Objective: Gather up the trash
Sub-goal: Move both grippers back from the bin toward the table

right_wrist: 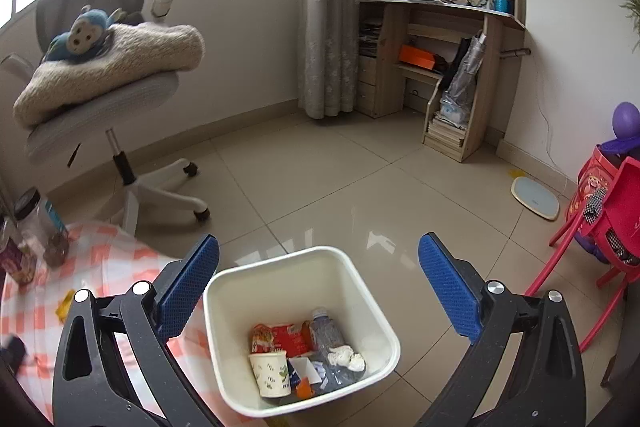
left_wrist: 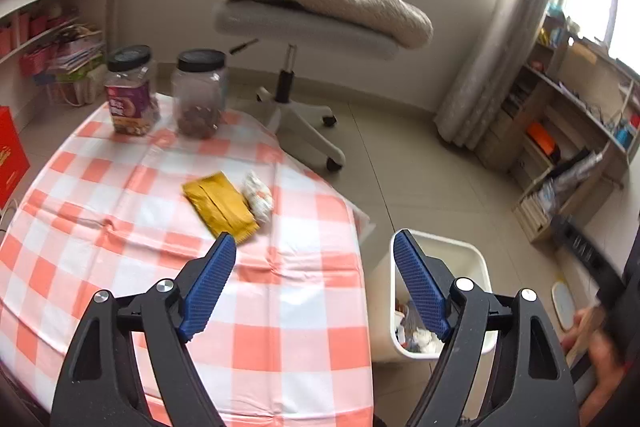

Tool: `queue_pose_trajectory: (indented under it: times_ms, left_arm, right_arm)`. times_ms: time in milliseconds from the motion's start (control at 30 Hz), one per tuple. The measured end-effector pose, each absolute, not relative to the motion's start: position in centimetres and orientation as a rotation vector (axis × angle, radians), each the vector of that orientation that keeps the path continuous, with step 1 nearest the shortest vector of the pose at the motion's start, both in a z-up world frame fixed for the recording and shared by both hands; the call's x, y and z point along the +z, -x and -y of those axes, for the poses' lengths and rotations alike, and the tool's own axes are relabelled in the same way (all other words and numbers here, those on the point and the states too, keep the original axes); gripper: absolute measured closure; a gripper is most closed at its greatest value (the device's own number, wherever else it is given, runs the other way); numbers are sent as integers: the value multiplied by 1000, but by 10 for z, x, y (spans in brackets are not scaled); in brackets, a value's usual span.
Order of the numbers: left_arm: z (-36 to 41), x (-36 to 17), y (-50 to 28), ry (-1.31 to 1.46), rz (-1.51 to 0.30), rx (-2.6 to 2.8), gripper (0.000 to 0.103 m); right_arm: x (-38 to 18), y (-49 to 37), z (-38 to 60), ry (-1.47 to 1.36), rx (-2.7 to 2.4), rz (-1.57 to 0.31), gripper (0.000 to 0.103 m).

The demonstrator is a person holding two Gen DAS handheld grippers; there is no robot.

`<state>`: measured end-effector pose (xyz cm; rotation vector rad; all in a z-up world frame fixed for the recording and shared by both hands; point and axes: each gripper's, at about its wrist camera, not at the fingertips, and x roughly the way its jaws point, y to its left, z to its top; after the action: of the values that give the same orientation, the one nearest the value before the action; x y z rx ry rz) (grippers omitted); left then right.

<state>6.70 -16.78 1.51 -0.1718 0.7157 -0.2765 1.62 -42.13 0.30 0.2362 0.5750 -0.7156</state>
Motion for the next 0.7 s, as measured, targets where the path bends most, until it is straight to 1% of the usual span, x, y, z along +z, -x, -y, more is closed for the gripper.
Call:
queue_pose_trajectory:
  times_ms: [67,167,267,400,700]
  left_arm:
    - [142,32,-64,230,-672,-242,17]
    - [120,52,-62,270,-661,-215,13]
    - [111,63,-62,257,-686,-222,12]
    - [98,69,-56,311,-696,-253,12]
    - [103,82,-16,219,-646,-224,12]
  right_arm:
    - [4,-15,397,-199,-681,-598,7]
    - [15,-11,368,-177,-624,-611,7]
    - [27,-9,346,-169,-580,-623,7]
    - [36,-5,323,-137,-538,-632,7]
    - [29,5,302,-148,-370,-651,7]
